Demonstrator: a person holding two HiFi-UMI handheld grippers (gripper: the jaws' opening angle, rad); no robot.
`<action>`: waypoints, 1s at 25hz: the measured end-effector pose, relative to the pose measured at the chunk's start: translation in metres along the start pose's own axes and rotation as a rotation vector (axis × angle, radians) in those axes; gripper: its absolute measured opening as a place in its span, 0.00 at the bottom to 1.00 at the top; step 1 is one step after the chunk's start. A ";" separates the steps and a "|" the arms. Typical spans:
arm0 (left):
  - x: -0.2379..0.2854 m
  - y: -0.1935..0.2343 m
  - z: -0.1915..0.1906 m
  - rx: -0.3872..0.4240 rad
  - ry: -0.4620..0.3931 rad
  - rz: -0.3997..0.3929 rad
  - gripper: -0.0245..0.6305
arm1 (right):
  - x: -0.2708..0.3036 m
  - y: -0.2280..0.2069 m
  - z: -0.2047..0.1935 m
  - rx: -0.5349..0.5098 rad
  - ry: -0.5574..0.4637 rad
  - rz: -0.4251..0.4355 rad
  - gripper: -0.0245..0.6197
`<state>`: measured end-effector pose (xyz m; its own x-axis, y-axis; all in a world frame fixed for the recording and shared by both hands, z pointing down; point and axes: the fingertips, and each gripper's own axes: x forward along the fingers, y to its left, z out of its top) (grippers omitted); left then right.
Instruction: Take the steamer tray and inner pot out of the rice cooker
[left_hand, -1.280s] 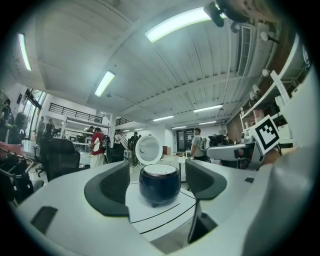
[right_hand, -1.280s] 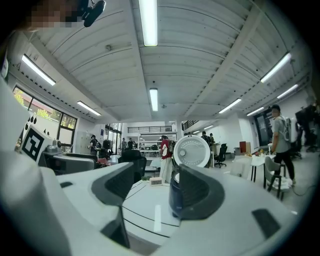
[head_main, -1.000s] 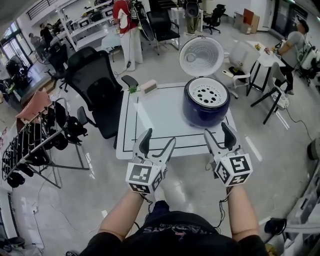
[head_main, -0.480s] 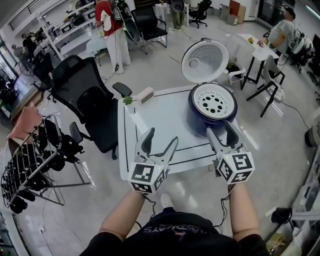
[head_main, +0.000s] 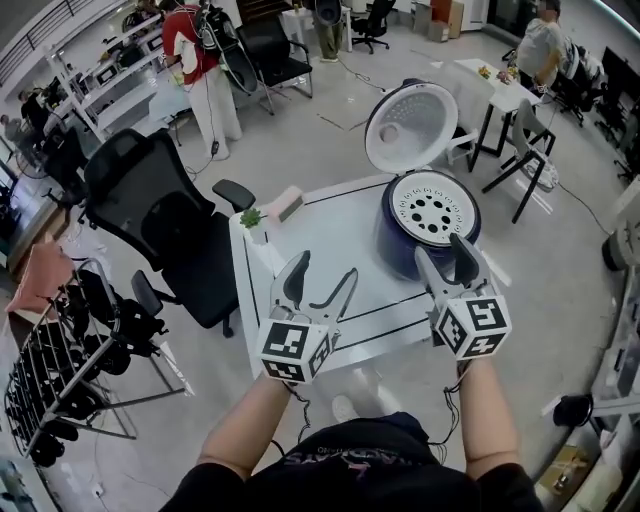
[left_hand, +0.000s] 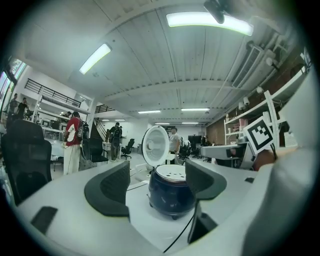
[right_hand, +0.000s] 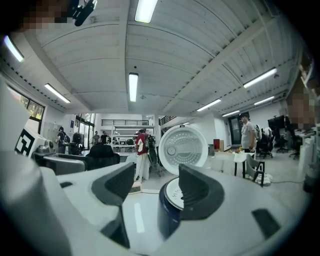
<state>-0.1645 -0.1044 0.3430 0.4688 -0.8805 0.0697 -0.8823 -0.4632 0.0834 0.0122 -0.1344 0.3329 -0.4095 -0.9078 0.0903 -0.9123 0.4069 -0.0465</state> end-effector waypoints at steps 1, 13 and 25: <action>0.002 0.001 0.001 -0.007 -0.001 -0.007 0.55 | 0.000 0.000 0.001 -0.002 0.001 -0.007 0.45; 0.028 -0.017 0.004 -0.041 0.006 -0.072 0.55 | -0.006 -0.033 0.002 0.001 0.015 -0.088 0.45; 0.096 -0.035 -0.002 -0.049 0.037 -0.054 0.55 | 0.024 -0.109 -0.005 0.022 0.038 -0.101 0.45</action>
<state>-0.0885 -0.1727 0.3491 0.5179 -0.8495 0.1008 -0.8529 -0.5038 0.1366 0.1016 -0.1999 0.3447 -0.3153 -0.9396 0.1331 -0.9489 0.3104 -0.0568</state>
